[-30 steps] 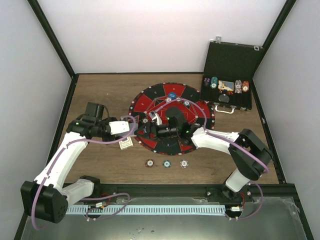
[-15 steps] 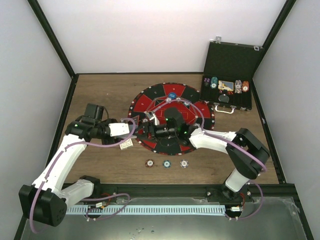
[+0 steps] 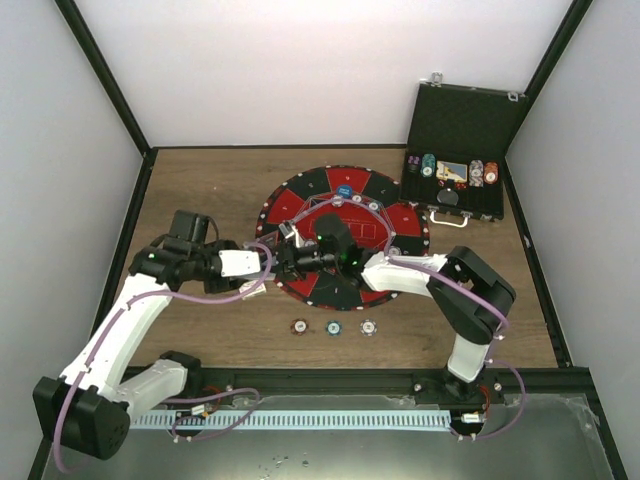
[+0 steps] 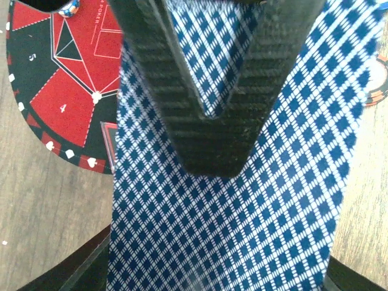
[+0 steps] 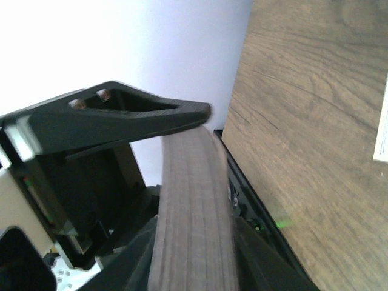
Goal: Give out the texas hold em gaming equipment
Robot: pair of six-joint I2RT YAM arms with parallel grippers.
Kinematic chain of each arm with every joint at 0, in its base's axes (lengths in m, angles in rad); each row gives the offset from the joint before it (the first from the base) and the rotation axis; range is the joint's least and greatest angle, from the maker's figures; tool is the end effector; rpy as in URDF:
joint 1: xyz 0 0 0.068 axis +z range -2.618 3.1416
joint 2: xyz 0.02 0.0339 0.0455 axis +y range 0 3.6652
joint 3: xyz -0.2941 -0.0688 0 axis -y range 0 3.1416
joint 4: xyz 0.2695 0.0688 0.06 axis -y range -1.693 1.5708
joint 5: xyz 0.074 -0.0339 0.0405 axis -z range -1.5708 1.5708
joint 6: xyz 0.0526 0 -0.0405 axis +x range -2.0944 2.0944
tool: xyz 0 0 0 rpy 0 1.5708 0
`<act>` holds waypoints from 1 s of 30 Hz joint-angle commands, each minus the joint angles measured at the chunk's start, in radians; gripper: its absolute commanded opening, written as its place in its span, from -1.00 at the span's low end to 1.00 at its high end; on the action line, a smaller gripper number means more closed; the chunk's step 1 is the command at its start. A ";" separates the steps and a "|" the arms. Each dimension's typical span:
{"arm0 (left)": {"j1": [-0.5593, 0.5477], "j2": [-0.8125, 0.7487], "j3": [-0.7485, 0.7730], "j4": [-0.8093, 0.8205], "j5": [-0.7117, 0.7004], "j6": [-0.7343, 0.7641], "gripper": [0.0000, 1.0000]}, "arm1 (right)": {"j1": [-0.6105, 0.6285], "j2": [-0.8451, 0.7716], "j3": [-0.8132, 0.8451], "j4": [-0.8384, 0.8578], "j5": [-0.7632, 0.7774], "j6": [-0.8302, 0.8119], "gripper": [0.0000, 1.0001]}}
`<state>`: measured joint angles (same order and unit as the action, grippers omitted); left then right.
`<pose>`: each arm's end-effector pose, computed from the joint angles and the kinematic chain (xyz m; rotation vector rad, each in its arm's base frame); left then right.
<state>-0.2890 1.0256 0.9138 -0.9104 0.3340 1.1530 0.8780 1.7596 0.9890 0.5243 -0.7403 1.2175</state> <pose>0.1930 -0.0754 0.2890 1.7448 1.8052 -0.0884 0.2408 0.3457 0.2302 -0.2914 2.3366 1.9592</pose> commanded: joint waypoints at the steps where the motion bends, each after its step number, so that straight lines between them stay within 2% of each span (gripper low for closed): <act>1: -0.009 -0.036 -0.017 0.008 0.031 0.046 -0.82 | 0.027 0.016 0.040 0.071 -0.016 0.034 -0.59; 2: -0.009 -0.045 -0.022 0.006 0.036 0.065 -0.66 | 0.029 0.013 0.033 0.080 -0.017 0.041 -0.69; 3: -0.009 -0.055 -0.028 0.004 0.043 0.089 -0.31 | 0.032 0.009 0.023 0.089 -0.018 0.046 -0.77; 4: -0.009 -0.068 -0.037 0.005 0.049 0.114 0.20 | 0.034 0.002 0.014 0.090 -0.018 0.050 -0.82; 5: -0.009 -0.082 -0.043 0.010 0.052 0.127 0.48 | 0.035 -0.004 0.006 0.092 -0.018 0.051 -0.86; 7: -0.009 -0.109 -0.054 0.018 0.065 0.157 0.77 | 0.039 -0.019 -0.013 0.094 -0.018 0.052 -0.87; 9: -0.009 -0.137 -0.057 0.025 0.081 0.176 0.95 | 0.042 -0.032 -0.033 0.096 -0.019 0.051 -0.87; 13: -0.009 -0.168 -0.054 0.007 0.127 0.211 1.00 | 0.048 -0.044 -0.062 0.112 -0.015 0.062 -0.86; 17: -0.012 -0.128 -0.028 -0.051 0.149 0.223 0.99 | 0.059 -0.040 -0.056 0.121 -0.021 0.066 -0.86; 21: -0.012 -0.062 0.023 -0.128 0.184 0.195 0.94 | 0.065 -0.046 -0.052 0.121 -0.023 0.068 -0.86; 26: -0.012 -0.037 0.032 -0.135 0.214 0.175 0.85 | 0.065 -0.058 -0.044 0.101 -0.023 0.062 -0.86; 30: -0.012 -0.018 0.038 -0.155 0.216 0.182 0.70 | 0.064 -0.056 -0.037 0.096 -0.028 0.065 -0.86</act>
<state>-0.2955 0.9932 0.9237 -1.0256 0.4965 1.3190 0.9337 1.7382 0.9245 0.5987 -0.7502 1.2800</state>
